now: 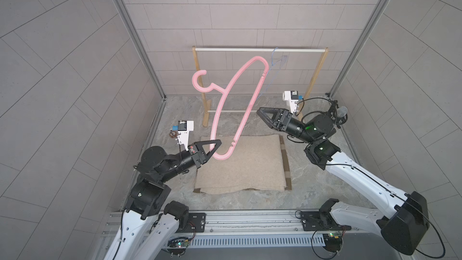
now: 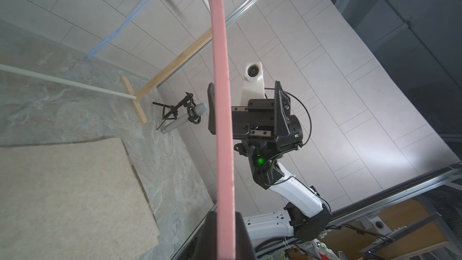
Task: Hang the scarf on the hanger
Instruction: Pick up the hanger from the clothesline.
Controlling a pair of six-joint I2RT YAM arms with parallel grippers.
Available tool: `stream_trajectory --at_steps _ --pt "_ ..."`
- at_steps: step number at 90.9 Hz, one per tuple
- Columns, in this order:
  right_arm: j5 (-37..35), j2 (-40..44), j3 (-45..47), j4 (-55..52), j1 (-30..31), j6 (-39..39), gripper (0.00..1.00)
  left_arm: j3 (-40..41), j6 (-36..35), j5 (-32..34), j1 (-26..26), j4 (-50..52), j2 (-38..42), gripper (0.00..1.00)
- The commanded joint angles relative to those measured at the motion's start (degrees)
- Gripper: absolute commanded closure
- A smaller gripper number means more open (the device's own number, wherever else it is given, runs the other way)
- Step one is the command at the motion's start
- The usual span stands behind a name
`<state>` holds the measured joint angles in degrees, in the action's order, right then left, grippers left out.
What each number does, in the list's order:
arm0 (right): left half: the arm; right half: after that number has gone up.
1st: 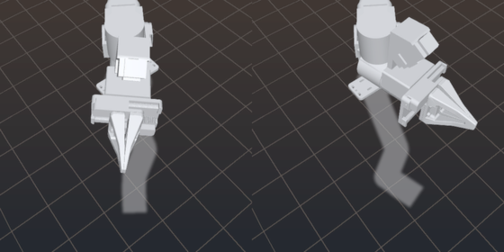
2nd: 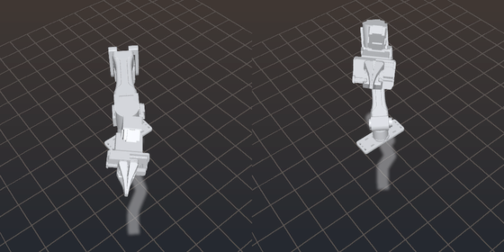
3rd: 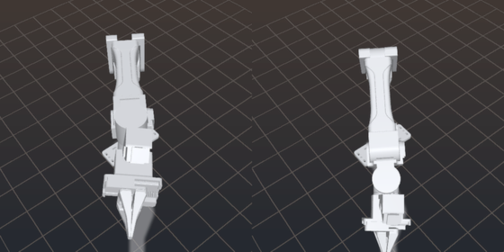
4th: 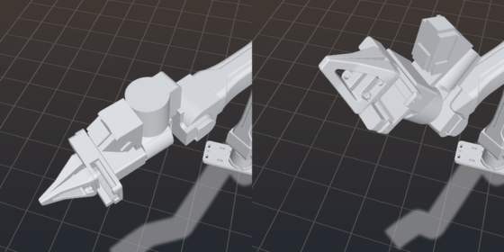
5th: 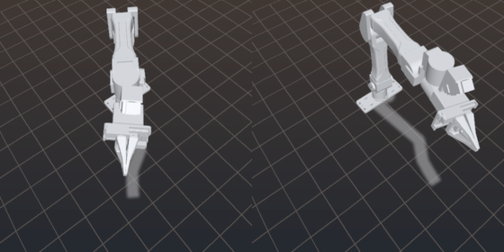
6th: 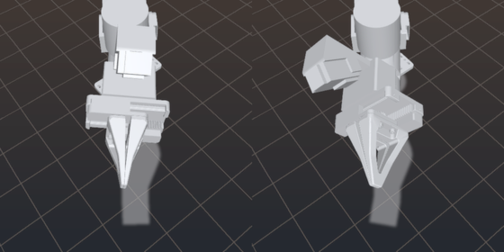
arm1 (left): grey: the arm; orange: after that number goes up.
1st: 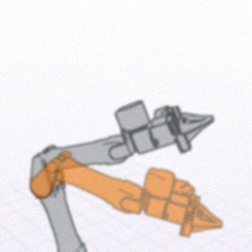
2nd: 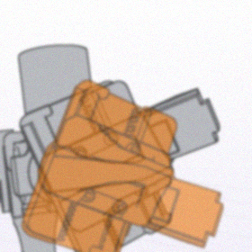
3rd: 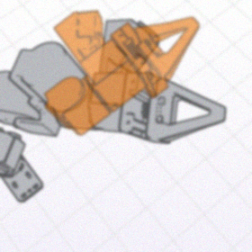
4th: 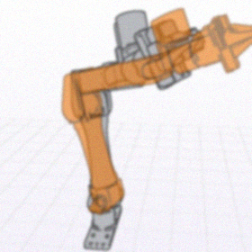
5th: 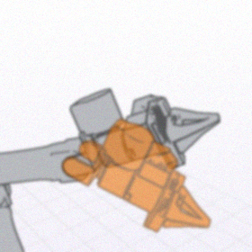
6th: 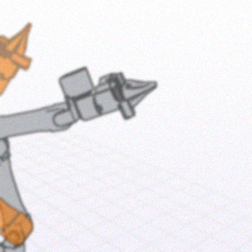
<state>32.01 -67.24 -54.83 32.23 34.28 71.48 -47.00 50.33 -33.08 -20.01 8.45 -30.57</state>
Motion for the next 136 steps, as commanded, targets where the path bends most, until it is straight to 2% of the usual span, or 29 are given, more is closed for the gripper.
stream_trajectory --at_steps 1,13,21,43,47,50,56,61,65,75,82,93,110,126,136 --pt "-1.31 -1.94 -2.57 5.63 1.16 2.8 0.1 -1.78 2.01 -3.85 -0.21 -7.38 0.01 1.0" --pt "-2.96 -3.43 -4.17 5.48 2.39 2.32 0.2 -2.06 2.33 -5.57 -0.3 -8.5 -1.17 1.0" --pt "-3.72 -3.51 -4.24 5.22 2.63 2.14 0.33 -1.97 1.91 -5.61 -0.39 -8.69 -1.7 1.0" --pt "-8.04 1.3 -0.23 2.57 2.35 -2.13 0.89 -2.38 -1.18 -5.66 -0.38 -7.75 -3.66 1.0" --pt "-9.08 3.05 0.66 0.8 1.94 -3.96 0.96 -2.83 -2.76 -5.02 -0.38 -6.82 -4.06 0.96" --pt "-9.66 4.73 1.0 -1.02 1.52 -5.61 1.0 -3.23 -3.87 -4.34 -0.38 -5.93 -4.37 0.89" --pt "-10.65 8.08 1.77 -5.18 0.37 -8.09 1.0 -3.89 -5.27 -2.51 -0.4 -5.55 -5.14 0.59" --pt "-10.5 10.51 2.41 -7.4 -1.01 -9.93 1.0 -4.44 -5.96 -0.24 -0.43 -5.8 -5.98 0.45" --pt "-9.57 12.06 2.84 -8.93 -2.57 -10.72 1.0 -5.01 -6.02 1.82 -0.39 -6.28 -6.65 0.29" --pt "-3.54 15.77 4.17 -10.92 -7.86 -9.55 1.0 -5.75 -2.62 6.68 -0.39 -11.28 -9.35 0.14" --pt "1.88 18.03 5.4 -10.19 -12.11 -7.11 1.0 -6.3 0.73 8.26 -0.38 -16.77 -12.37 0.08" --pt "9.26 20.52 6.79 -9.1 -17.0 -3.24 1.0 -10.11 3.23 9.4 -0.38 -18.93 -18.47 0.03" --pt "14.97 22.26 7.2 -7.04 -18.07 0.32 1.0 -15.09 6.27 9.37 -0.3 -21.68 -25.93 0.01" --pt "16.55 23.06 7.72 -5.12 -18.02 2.83 1.0 -17.55 7.81 8.58 -0.38 -25.56 -30.11 0.03" --pt "17.18 22.62 7.9 -4.04 -17.9 4.13 1.0 -18.64 9.74 5.87 -0.38 -29.47 -32.22 0.13"
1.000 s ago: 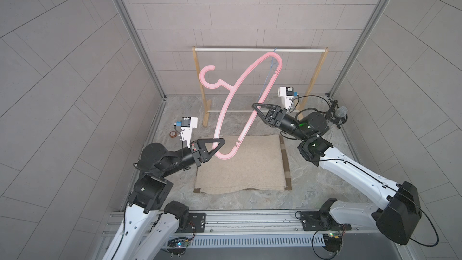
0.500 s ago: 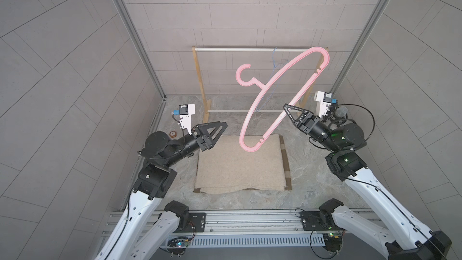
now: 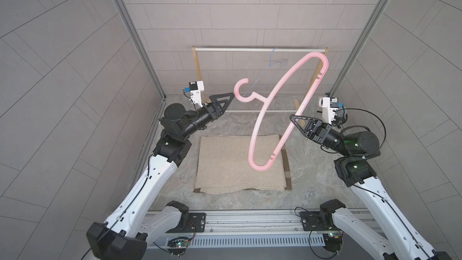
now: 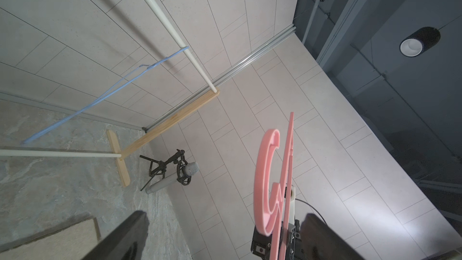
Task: Hang the scarf on the hanger
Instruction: Pick up the hanger from the clothesline.
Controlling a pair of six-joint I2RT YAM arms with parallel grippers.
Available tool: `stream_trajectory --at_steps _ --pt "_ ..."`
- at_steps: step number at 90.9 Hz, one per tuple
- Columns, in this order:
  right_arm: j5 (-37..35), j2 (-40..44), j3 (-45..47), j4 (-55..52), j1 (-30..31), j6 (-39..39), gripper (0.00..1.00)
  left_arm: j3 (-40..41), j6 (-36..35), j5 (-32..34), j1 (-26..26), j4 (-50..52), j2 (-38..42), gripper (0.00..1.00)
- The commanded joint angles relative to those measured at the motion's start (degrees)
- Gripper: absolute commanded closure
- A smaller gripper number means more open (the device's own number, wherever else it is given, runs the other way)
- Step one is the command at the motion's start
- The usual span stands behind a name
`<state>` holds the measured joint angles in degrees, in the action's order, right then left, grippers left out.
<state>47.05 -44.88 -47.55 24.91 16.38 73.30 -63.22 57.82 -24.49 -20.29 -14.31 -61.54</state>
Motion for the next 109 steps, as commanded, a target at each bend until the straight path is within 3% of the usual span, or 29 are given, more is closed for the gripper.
stream_trajectory --at_steps 1,28,48,62,71,94,109 --pt "2.24 0.21 0.62 3.3 0.03 2.35 1.0 -2.56 2.44 -3.04 -0.1 -7.1 -1.41 0.15" --pt "2.19 -0.6 1.06 3.74 0.28 2.59 1.0 -4.26 3.09 -8.44 -0.33 -8.46 -2.99 0.55" --pt "1.31 -1.44 1.79 3.54 0.72 2.59 1.0 -5.33 2.89 -12.53 -1.56 -8.01 -4.89 0.74" --pt "0.43 -1.35 1.98 0.75 0.83 0.52 0.99 -5.29 -1.29 -11.87 -1.68 -2.47 -3.24 0.98" --pt "-1.72 0.32 1.29 -7.96 0.79 -5.37 0.85 -4.61 -6.52 -8.93 -1.64 2.61 -0.43 1.0" --pt "-11.52 7.66 -0.38 -29.73 -0.52 -21.33 0.31 -0.16 -12.3 4.19 -1.55 10.68 7.84 1.0" --pt "-16.79 10.07 -1.62 -43.2 -1.59 -29.51 0.14 0.71 -20.06 16.74 -1.55 21.29 15.68 1.0"
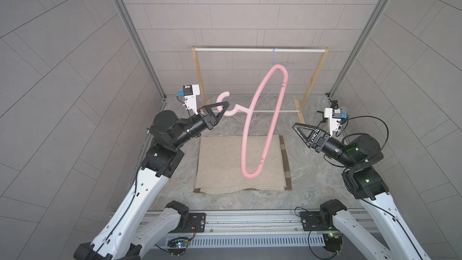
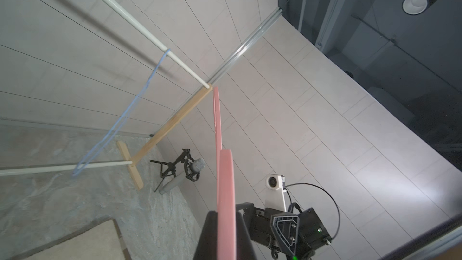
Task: Hang the scarf on the hanger
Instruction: Pick up the hanger from the clothesline, then hang the scarf on the hanger.
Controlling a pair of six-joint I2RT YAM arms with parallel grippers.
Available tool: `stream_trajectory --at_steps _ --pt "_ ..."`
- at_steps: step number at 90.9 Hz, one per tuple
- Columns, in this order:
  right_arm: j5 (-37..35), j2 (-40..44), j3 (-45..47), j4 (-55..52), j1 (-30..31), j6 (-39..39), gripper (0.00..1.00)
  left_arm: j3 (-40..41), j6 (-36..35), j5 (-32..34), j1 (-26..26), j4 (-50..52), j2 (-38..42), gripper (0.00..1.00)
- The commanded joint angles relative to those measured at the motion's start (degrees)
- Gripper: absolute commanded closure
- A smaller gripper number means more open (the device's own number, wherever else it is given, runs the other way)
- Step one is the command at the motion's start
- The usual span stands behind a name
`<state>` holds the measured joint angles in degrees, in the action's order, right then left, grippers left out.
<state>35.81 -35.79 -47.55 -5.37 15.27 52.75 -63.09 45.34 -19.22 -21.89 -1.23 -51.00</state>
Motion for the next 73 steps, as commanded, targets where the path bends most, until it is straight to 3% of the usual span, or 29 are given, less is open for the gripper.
stream_trajectory --at_steps 1,33,53,73 --pt "-5.87 1.07 -1.64 -13.84 -0.49 -9.37 0.13 0.59 -8.0 11.79 0.07 8.81 5.66 1.0" --pt "-16.0 2.26 3.52 -30.51 -0.6 -14.76 0.07 6.29 -13.21 21.28 0.08 29.07 21.95 1.0" --pt "-15.8 0.65 7.46 -30.44 -0.61 -14.82 0.07 14.71 -8.62 24.63 0.07 35.71 30.22 1.0" --pt "-11.56 -3.33 11.12 -27.21 -0.59 -15.04 0.11 25.74 -2.12 23.66 0.05 33.83 36.1 1.0"
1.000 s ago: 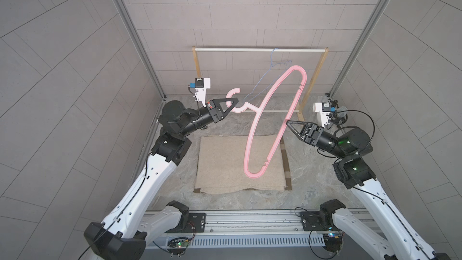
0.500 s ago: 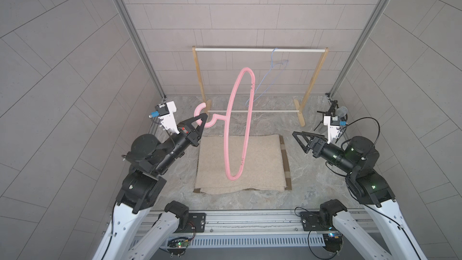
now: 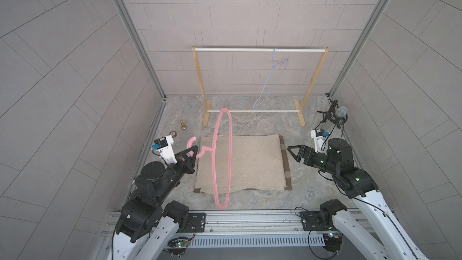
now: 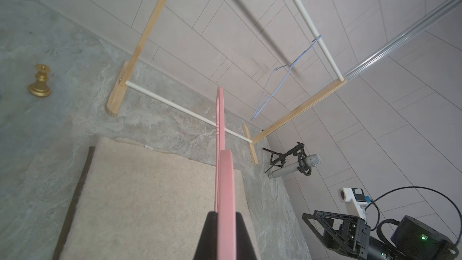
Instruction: Hang the scarf on the hanger
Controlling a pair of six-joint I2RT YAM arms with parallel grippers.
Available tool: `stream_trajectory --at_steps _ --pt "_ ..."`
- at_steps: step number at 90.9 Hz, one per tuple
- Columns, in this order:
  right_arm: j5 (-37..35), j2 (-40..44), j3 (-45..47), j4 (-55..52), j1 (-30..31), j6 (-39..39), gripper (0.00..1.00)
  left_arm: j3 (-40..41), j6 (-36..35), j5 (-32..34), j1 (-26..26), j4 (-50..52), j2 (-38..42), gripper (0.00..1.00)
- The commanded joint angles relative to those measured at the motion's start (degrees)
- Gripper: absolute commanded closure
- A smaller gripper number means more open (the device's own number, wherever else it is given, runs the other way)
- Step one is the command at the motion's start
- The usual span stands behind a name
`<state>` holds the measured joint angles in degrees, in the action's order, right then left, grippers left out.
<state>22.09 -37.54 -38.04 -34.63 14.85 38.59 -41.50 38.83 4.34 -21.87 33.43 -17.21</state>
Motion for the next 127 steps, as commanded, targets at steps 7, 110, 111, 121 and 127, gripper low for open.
stream_trajectory --at_steps 7,110,111,121,127 --pt "2.81 -4.01 1.83 2.33 -0.22 -0.92 0.13 7.43 5.88 -0.23 0.04 -2.93 3.23 1.0" --pt "21.77 -43.38 9.59 34.56 -2.66 9.07 0.49 18.17 6.29 -2.92 0.01 -25.38 -15.89 1.0" --pt "21.99 -43.31 9.66 34.86 -2.65 9.45 0.49 18.27 6.28 -2.92 0.0 -25.4 -15.91 1.0" --pt "24.05 -42.23 10.35 38.19 -2.07 11.77 0.63 18.76 6.52 -2.97 -0.03 -25.48 -16.47 1.0" --pt "24.26 -41.23 10.13 38.98 -1.08 12.9 0.76 19.05 6.91 -3.28 -0.04 -25.98 -17.11 1.0"
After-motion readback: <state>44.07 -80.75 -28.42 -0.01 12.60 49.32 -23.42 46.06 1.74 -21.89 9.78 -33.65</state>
